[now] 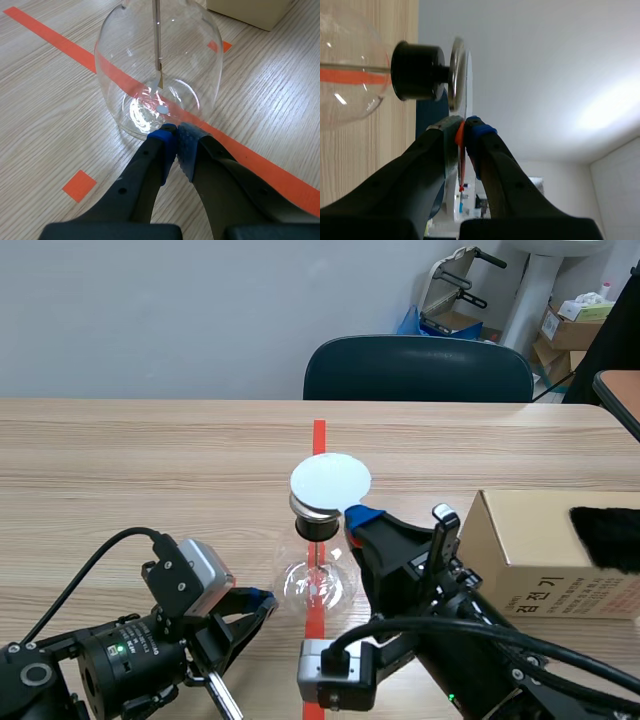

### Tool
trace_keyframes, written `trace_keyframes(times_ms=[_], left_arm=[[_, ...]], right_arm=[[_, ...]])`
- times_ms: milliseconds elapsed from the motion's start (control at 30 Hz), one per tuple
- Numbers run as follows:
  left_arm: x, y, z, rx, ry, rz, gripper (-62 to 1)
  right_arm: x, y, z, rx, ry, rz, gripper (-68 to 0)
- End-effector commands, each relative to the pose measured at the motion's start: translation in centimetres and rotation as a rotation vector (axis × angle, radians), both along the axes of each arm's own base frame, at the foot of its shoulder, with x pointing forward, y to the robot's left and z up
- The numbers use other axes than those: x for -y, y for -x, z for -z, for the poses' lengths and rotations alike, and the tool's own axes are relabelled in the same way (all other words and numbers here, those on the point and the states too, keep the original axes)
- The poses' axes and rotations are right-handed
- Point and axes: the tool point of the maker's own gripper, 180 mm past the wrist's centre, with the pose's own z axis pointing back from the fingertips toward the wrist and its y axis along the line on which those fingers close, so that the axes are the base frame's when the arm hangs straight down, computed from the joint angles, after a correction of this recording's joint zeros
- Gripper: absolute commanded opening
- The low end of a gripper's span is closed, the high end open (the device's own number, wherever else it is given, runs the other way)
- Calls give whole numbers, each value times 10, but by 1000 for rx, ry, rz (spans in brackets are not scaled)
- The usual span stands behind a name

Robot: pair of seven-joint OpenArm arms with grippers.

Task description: Do the electroscope experiment

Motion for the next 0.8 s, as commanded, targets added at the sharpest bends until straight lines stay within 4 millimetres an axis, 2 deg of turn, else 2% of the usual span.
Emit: trace_keyframes(times_ms=[0,400,600,767], left_arm=[[6,-1,-9,20,28,3,-582],[6,-2,-8,18,26,3,-582],[6,-2,-8,18,26,3,-582],[6,-2,-8,18,26,3,-582]], right_arm=[[7,-8,-13,44,-6,40,-666],[67,-33,-18,60,-33,398,-666],[82,-35,-19,64,-39,486,-666],[86,-36,-19,65,-40,505,-666]])
